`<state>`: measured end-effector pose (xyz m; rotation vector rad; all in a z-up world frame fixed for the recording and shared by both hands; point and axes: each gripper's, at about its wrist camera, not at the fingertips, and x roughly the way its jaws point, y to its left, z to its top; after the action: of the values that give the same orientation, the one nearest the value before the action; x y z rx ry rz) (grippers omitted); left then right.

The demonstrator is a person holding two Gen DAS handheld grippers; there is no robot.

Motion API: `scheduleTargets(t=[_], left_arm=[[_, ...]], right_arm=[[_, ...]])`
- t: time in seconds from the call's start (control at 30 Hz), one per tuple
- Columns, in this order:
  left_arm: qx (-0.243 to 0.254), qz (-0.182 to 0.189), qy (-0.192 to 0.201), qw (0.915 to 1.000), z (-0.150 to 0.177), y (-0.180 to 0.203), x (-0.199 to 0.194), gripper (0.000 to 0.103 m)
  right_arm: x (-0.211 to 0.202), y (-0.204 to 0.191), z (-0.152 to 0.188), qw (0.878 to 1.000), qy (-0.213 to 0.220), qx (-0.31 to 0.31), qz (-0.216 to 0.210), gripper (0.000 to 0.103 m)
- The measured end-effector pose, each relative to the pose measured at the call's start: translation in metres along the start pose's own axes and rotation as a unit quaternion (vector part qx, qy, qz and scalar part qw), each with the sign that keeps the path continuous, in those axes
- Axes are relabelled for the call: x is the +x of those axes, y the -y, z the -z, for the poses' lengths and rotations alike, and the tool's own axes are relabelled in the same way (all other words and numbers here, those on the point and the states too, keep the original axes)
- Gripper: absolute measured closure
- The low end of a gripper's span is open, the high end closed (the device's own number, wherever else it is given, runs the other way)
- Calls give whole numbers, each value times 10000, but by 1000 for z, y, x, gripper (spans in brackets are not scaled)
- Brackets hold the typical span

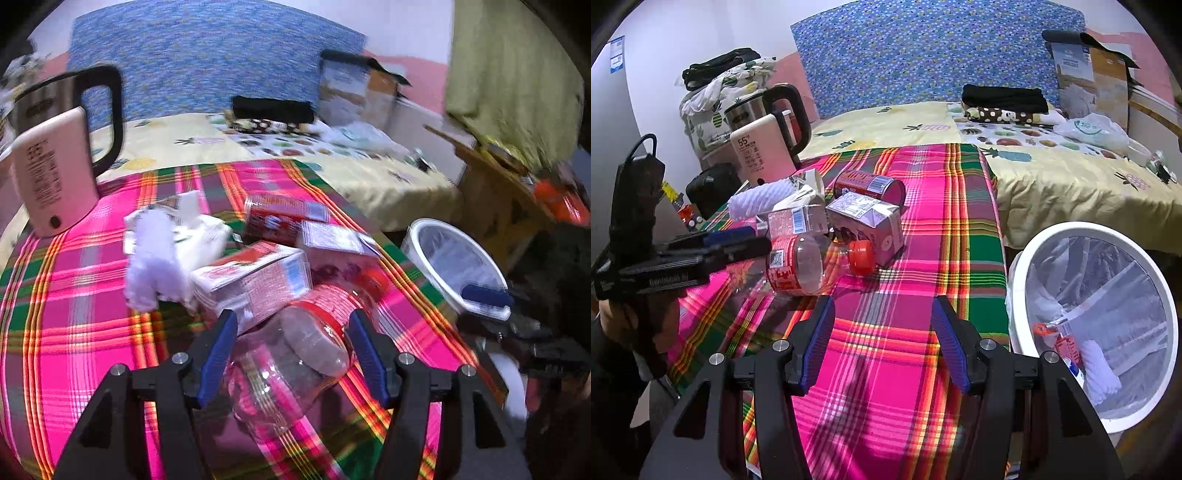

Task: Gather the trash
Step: 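Move both tools back to the table toward the clear plastic bottle, then grasp the clear plastic bottle with the left tool while the right tool grasps the white carton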

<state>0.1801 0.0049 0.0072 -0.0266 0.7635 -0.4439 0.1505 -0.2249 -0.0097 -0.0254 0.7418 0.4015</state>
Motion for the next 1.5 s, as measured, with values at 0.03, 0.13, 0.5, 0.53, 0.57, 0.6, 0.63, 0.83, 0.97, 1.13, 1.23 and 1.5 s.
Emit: scheduleTargets(t=[0.03, 0.13, 0.5, 0.53, 0.57, 0.6, 0.63, 0.83, 0.97, 1.13, 1.23, 1.5], left_arm=[[120, 47, -46, 9999, 3, 5, -1, 38], [399, 113, -158, 9990, 11, 19, -6, 38], [575, -134, -485, 9971, 19, 47, 8, 37], [485, -174, -521, 9973, 19, 47, 11, 37], [368, -220, -534, 9977, 20, 47, 13, 37], [257, -245, -544, 9979, 20, 46, 14, 37], [141, -280, -576, 9978, 22, 45, 16, 39], [-244, -411, -390, 9981, 34, 44, 8, 40], [-380, -457, -197, 9980, 40, 43, -5, 40], [-559, -560, 39, 9969, 40, 35, -21, 40], [-669, -660, 137, 9955, 38, 28, -26, 40], [-839, -867, 364, 9920, 24, 11, -32, 40]], right_arm=[[0, 0, 0, 10000, -3, 8, 0, 47], [0, 1, 2, 10000, -3, 17, -32, 47], [-12, 5, 8, 10000, 60, 72, -17, 47], [-12, 5, 9, 9999, 60, 83, -8, 47], [-12, 6, 9, 9999, 58, 97, 2, 47], [-13, 7, 10, 9999, 56, 106, 9, 47], [-13, 7, 10, 9999, 54, 111, 12, 47], [-13, 6, 11, 9999, 63, 112, 13, 47], [-12, 6, 10, 10000, 54, 82, 8, 47], [-6, 4, 6, 10000, 6, 8, -1, 47], [-2, 1, 3, 10000, -17, -97, -2, 47], [19, -4, -18, 9989, -81, -457, -21, 47]])
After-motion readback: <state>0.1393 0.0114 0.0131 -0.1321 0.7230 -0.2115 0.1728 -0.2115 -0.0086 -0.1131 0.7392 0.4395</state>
